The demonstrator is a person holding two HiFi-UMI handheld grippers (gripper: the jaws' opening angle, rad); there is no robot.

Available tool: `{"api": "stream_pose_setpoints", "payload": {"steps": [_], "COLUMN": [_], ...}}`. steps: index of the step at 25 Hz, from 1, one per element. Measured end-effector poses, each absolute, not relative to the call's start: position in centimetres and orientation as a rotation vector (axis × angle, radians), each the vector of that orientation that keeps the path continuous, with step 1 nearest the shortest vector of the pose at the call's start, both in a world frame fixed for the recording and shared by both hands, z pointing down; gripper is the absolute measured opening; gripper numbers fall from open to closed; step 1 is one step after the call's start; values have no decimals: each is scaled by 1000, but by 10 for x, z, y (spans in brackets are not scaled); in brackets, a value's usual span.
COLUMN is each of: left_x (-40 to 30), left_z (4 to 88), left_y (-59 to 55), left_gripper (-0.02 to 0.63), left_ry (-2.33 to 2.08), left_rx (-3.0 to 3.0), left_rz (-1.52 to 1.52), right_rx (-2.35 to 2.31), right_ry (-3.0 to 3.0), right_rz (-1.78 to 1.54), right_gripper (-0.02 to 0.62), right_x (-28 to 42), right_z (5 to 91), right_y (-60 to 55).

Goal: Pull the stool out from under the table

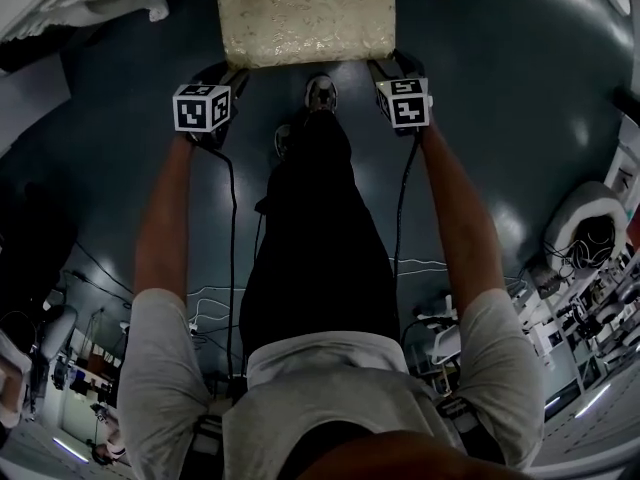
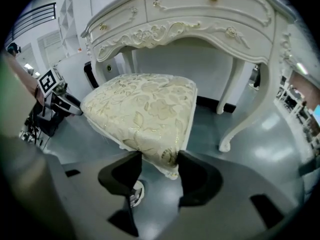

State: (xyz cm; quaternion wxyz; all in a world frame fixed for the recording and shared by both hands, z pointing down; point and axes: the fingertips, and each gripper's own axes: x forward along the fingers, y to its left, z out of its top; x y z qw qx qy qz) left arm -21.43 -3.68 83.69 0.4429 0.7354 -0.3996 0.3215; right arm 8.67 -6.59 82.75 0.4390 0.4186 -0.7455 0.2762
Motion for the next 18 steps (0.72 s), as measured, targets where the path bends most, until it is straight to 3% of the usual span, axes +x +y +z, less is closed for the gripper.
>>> {"api": "stream_pose_setpoints", "payload": {"steps": [18], "left_x": [-216], "left_z": [836], "left_y": [13], "left_gripper": [186], "left_ry": [-986], "left_rx": [1784], "left_rz": [795], "right_rx": [1010], "right_ry": [-1832], "right_rz": [677], "right_gripper": [236], "right_x": [85], "right_z": [827], "right_y": [-24]}}
